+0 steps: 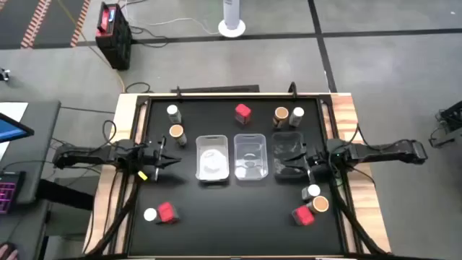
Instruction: Sort spices by type
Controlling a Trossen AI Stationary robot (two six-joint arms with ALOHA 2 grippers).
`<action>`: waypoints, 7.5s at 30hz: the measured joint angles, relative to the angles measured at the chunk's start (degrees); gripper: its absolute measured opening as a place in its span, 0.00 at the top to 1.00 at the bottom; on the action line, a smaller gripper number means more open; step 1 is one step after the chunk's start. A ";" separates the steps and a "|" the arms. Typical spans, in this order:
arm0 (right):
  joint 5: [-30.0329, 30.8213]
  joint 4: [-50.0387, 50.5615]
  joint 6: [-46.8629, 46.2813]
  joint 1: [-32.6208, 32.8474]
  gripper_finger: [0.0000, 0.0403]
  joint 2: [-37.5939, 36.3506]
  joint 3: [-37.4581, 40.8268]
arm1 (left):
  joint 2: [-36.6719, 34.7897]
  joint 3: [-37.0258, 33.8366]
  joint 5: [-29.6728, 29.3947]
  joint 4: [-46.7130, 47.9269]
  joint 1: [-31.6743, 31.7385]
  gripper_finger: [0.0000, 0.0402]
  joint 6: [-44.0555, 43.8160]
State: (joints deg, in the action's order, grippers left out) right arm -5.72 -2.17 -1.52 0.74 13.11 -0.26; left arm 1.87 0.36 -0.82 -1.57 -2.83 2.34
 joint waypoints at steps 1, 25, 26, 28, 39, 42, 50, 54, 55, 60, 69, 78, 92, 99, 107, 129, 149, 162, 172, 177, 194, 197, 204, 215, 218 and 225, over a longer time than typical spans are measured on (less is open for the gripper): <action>-0.02 0.02 -0.02 0.00 0.70 0.01 0.01 | 0.00 0.02 0.02 -0.01 0.02 1.00 0.00; -0.02 0.00 -0.01 0.01 0.70 -0.01 0.01 | 0.00 0.00 0.00 -0.01 0.00 1.00 0.00; -0.02 0.01 -0.02 -0.01 0.70 0.01 0.00 | 0.00 0.00 0.00 -0.01 0.02 1.00 0.01; -0.01 0.01 -0.01 0.00 0.70 0.00 0.00 | -0.01 0.01 0.01 -0.01 0.01 1.00 0.01; -0.02 0.00 -0.02 -0.01 0.70 0.01 0.01 | 0.00 0.00 0.00 0.01 0.02 1.00 -0.01; -0.01 0.01 -0.01 0.01 0.70 0.01 0.01 | 0.00 0.02 0.00 -0.01 0.02 1.00 0.01; -0.02 0.00 0.00 -0.01 0.70 -0.01 -0.01 | 0.00 0.00 0.01 0.00 0.01 1.00 0.00; -0.01 0.00 -0.01 0.00 0.70 0.00 0.00 | 0.00 0.00 0.00 -0.01 0.02 1.00 0.01; -0.02 0.01 0.00 -0.01 0.70 0.01 0.01 | 0.00 0.00 0.01 0.00 0.02 1.00 0.00; -0.01 0.01 0.00 -0.01 0.70 0.01 0.01 | 0.00 0.02 0.02 -0.01 0.02 1.00 0.01; -0.02 0.02 -0.01 0.00 0.70 0.01 0.01 | 0.00 0.00 0.00 -0.01 0.02 1.00 0.01; -0.01 0.00 -0.02 -0.01 0.70 0.01 0.01 | 0.00 0.00 0.00 0.01 0.02 1.00 -0.01; 0.00 0.02 0.00 0.01 0.70 -0.01 0.01 | 0.00 0.00 0.02 -0.01 0.02 1.00 -0.01; -0.02 0.00 -0.02 -0.01 0.70 0.01 0.01 | 0.00 0.00 0.02 -0.01 0.02 1.00 0.01; -0.02 0.02 0.00 -0.01 0.70 0.01 0.01 | 0.00 0.01 0.00 -0.01 0.01 1.00 -0.01; 8.42 13.33 -1.09 -6.32 0.70 0.19 -14.44 | -0.02 0.00 0.02 -0.01 0.00 1.00 0.01; 28.65 20.75 -1.10 -17.68 0.70 15.78 -29.98 | 0.00 0.01 0.00 -0.01 0.01 1.00 0.00; 28.45 31.95 -8.55 -23.33 0.47 30.45 -42.52 | -0.01 0.01 0.00 0.00 0.01 1.00 0.01; 28.33 33.49 -8.57 -23.40 0.24 41.15 -50.20 | 0.00 0.02 0.00 -0.01 0.00 1.00 0.01; 28.10 37.61 -8.82 -24.62 0.23 48.43 -57.08 | 0.00 0.00 0.00 0.01 0.02 1.00 -0.01; 23.45 55.09 -20.89 -32.93 0.23 69.60 -72.23 | -0.01 0.00 0.00 0.01 0.00 1.00 0.00; 23.49 56.43 -20.65 -34.40 0.23 71.66 -72.21 | -0.02 0.02 0.02 -0.01 0.02 1.00 0.01; 23.52 53.97 -21.66 -34.98 0.23 72.10 -72.21 | 0.00 0.00 0.00 -0.01 0.02 1.00 0.01; 23.61 53.76 -21.65 -34.92 0.22 70.92 -72.21 | 0.00 0.00 0.00 -0.01 0.00 1.00 -0.01; 23.61 53.79 -22.41 -34.92 0.19 71.00 -72.21 | -0.02 0.02 0.00 -0.01 0.00 1.00 -0.01; 23.61 53.81 -22.58 -34.90 0.04 71.00 -72.21 | -0.02 0.00 0.02 -0.01 0.00 1.00 -0.01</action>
State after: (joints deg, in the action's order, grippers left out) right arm 17.89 51.64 -24.11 -34.15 84.12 -72.47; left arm 1.85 0.36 -0.80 -1.58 -2.83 2.33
